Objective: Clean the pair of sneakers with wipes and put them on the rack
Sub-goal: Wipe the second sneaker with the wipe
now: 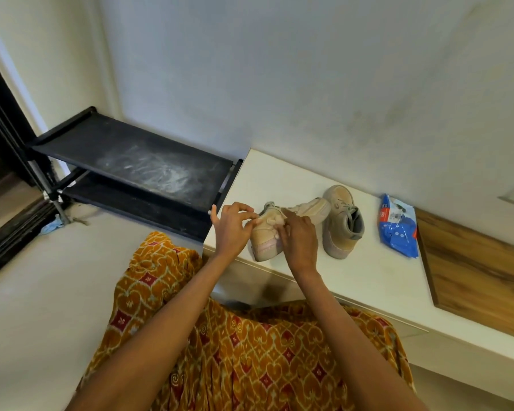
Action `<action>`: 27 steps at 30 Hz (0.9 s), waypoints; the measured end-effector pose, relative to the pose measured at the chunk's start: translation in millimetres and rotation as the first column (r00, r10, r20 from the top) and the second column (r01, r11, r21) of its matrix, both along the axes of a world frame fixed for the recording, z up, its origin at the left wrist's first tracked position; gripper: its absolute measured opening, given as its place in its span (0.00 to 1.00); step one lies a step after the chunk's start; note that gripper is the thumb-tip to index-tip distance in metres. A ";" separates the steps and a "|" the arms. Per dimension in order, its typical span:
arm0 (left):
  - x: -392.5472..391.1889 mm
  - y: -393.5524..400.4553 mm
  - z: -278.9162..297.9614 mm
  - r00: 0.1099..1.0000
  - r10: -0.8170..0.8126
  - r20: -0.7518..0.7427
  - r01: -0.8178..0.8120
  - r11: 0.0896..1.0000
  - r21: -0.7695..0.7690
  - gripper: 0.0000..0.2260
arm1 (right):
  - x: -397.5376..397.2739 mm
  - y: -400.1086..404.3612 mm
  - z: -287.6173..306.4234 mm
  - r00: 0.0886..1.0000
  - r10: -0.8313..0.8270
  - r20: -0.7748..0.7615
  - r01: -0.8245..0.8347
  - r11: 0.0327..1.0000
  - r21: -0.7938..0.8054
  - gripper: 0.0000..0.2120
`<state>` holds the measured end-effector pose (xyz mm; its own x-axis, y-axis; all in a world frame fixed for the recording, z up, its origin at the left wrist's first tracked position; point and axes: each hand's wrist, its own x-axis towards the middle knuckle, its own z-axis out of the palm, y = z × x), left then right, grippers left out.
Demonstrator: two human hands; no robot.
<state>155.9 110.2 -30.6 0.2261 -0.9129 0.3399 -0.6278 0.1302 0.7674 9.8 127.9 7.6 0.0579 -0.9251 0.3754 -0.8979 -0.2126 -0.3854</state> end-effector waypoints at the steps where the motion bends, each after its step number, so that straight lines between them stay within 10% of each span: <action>1: 0.2 -0.5 -0.4 1.000 0.005 0.006 -0.005 1.000 0.002 0.04 | 3.3 2.9 -3.6 0.999 0.038 -0.024 -0.038 0.999 -0.006 0.12; 6: -0.3 -2.6 -1.3 0.999 -0.009 0.040 0.010 1.000 -0.017 0.04 | -8.0 6.7 -7.4 0.982 0.067 -0.178 -0.084 0.993 -0.089 0.08; 12: -3.9 -2.3 -0.5 1.000 -0.014 -0.014 0.013 1.000 -0.026 0.04 | -41.8 -22.8 6.6 0.950 -0.309 0.050 0.302 0.946 0.119 0.08; 27: -9.6 -7.6 -1.1 0.996 -0.055 0.069 0.059 0.997 -0.056 0.03 | -24.8 -27.7 2.8 0.906 0.131 -0.402 -0.220 0.958 -0.184 0.02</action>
<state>146.3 102.6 -31.7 0.1488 -0.9020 0.4054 -0.6681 0.2105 0.7137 -15.0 100.2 10.4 0.3916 -0.7827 0.4838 -0.9061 -0.4194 0.0550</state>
